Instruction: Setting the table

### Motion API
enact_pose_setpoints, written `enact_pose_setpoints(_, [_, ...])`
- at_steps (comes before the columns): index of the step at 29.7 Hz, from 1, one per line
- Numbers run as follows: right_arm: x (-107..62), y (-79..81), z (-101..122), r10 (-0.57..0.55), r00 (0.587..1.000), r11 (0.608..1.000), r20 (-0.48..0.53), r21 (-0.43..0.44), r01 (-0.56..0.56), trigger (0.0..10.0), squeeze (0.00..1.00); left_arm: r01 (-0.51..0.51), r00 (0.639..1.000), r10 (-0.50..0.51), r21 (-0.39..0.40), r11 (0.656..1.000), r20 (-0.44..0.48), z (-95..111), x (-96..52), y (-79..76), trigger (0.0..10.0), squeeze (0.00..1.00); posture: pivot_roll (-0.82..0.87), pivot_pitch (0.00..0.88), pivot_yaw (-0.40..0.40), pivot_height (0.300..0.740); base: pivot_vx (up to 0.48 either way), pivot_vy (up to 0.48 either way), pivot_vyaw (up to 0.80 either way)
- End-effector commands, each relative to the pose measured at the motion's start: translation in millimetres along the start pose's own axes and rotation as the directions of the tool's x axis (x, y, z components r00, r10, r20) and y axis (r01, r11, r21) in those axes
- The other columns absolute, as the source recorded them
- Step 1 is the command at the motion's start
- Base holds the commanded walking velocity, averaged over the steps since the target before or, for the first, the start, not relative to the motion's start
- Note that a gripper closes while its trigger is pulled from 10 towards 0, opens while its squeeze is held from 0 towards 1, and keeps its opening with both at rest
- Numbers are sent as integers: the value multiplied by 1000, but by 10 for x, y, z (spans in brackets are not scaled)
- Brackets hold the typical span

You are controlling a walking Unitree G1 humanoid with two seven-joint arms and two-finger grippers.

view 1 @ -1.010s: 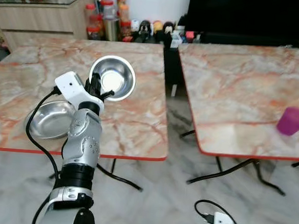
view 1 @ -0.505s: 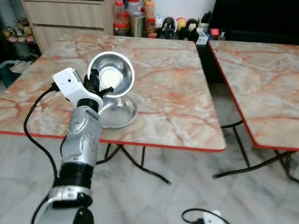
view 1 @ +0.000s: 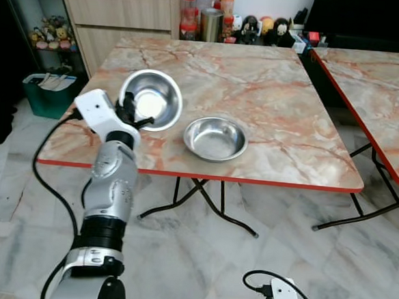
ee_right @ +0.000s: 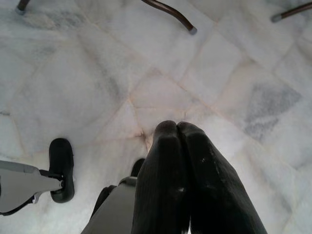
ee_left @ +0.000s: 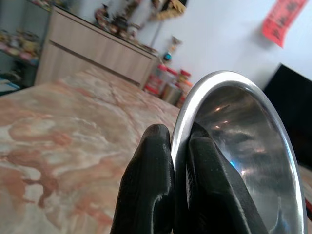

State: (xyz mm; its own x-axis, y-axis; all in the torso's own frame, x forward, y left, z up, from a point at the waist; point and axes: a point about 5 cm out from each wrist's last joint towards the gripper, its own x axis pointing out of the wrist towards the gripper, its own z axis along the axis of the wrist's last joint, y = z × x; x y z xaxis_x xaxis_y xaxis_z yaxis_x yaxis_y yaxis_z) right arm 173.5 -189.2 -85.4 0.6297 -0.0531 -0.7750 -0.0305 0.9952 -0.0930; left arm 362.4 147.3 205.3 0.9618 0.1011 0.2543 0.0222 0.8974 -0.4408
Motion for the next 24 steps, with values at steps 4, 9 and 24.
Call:
enact_pose_setpoints(4, [-1,-32,-6,-20,1000,999,-6,35,20,10000,0,23,1000,-23,12,1000,10,28,10,-44,10000,0,-3,52,-18,740,0,0,0])
enact_pose_setpoints(9, [-2,-43,-16,-33,999,996,-15,88,34,10000,0,34,999,-34,27,999,6,18,0,-67,10000,0,-4,54,-17,740,49,0,0])
enact_pose_setpoints(24, [2,-18,5,-28,1000,995,0,101,28,10000,0,50,999,-50,44,998,2,23,-4,-88,10000,0,0,51,-7,740,309,0,-205])
